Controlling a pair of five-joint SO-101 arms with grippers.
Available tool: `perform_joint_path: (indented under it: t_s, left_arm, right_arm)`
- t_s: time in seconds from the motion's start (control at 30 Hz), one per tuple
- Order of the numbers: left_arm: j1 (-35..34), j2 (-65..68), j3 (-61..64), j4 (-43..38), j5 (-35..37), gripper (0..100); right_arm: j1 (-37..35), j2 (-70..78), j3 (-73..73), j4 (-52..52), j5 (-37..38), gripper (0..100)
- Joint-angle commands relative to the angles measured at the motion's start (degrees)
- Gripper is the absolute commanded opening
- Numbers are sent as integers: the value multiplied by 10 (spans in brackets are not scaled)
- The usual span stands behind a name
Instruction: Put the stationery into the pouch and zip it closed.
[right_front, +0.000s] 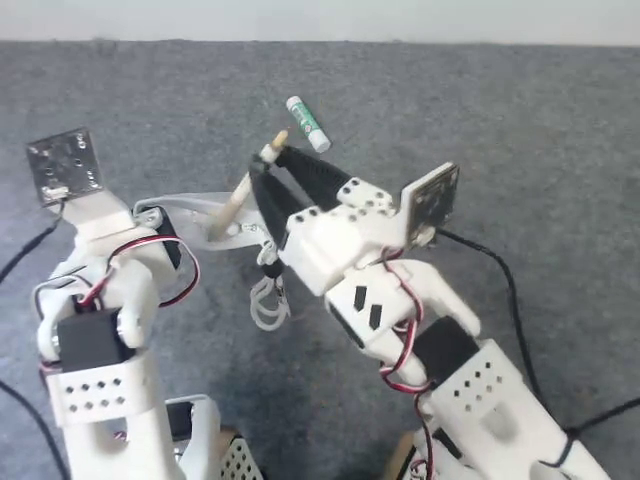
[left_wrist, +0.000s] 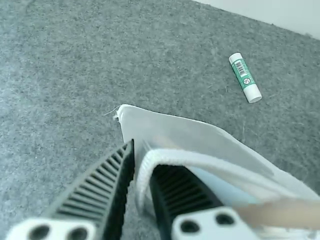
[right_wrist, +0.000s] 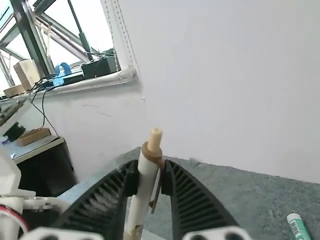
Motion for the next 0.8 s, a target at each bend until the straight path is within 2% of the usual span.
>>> perform_joint_path:
  t_s: [0.0,0.3,0.63,0.77]
  left_arm:
    - [1,-18,-11,-14,1,9]
    - [1,-18,-11,-15,1,9]
    - [1,-18,-11,-15,1,9]
    - [0,-18,-11,-15,1,9]
  right_arm:
    - [-5,-7,21,-51,40,7]
    - [-65,-9,59,-56,110,7]
    - [-68,-5,104,-60,178,7]
    - [-90,-5,113,-60,202,7]
